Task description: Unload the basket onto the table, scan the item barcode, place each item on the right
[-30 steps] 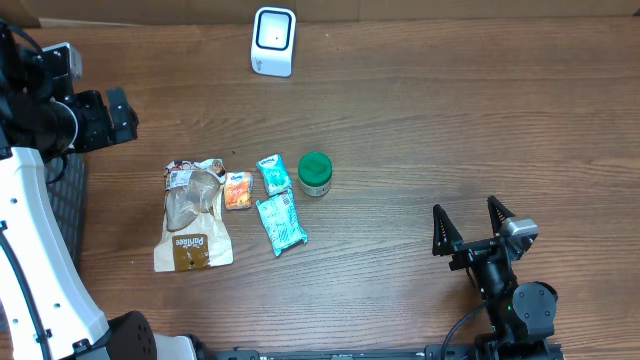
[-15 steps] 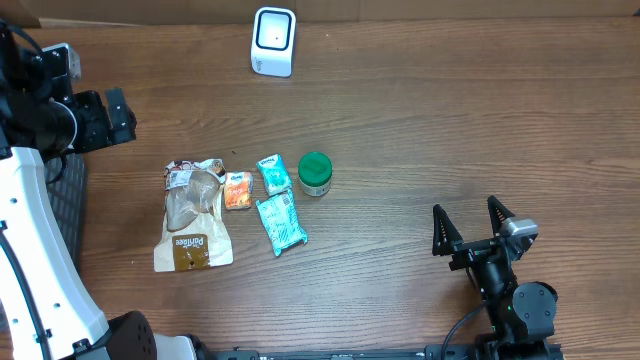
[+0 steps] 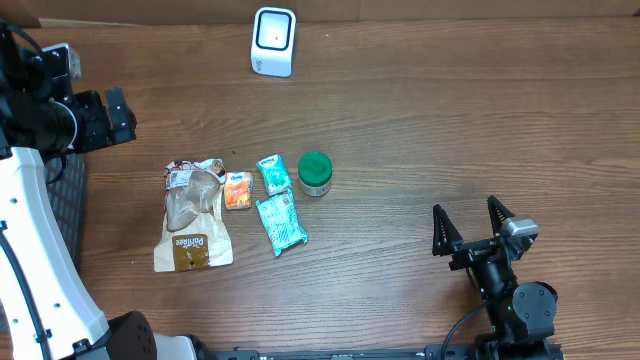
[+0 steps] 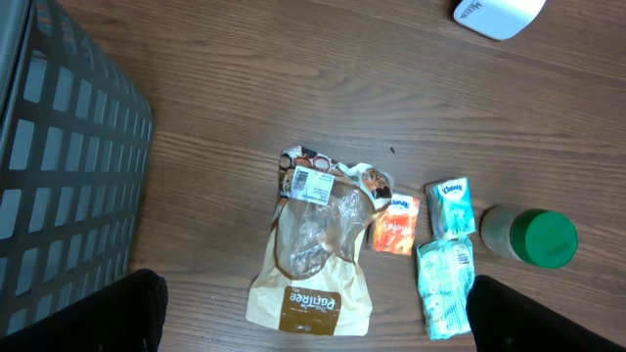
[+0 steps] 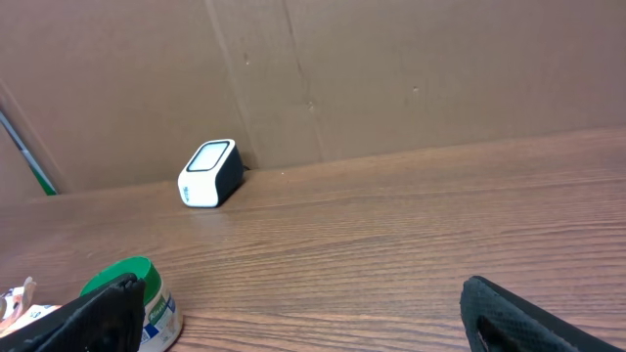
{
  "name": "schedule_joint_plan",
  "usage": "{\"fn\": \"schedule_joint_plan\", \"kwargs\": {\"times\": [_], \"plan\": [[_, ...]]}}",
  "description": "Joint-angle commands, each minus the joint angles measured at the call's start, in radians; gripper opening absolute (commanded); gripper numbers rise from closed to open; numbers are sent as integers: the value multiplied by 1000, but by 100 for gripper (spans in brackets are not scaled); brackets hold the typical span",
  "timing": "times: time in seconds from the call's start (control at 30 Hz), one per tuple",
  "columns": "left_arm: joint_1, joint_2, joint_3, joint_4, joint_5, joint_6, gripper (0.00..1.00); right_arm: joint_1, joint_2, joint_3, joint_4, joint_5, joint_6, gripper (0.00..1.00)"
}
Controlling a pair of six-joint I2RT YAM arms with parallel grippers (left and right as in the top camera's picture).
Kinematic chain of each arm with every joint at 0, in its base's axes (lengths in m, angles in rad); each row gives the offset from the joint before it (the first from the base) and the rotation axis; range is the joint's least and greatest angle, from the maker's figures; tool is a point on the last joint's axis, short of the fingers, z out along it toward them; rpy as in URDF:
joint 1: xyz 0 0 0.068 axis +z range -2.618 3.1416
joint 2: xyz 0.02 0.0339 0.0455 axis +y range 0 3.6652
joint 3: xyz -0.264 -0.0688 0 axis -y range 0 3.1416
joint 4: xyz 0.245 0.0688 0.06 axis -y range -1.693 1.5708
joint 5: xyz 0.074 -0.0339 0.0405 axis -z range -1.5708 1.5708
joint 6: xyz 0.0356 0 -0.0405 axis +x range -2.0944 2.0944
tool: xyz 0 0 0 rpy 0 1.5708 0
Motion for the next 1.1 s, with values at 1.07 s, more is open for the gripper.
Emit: {"fn": "schedule_joint_plan", "kwargs": {"times": [1.07], "plan": [[8, 5, 12, 2, -11, 23, 100, 5, 338, 480, -317, -205, -9, 100]]}}
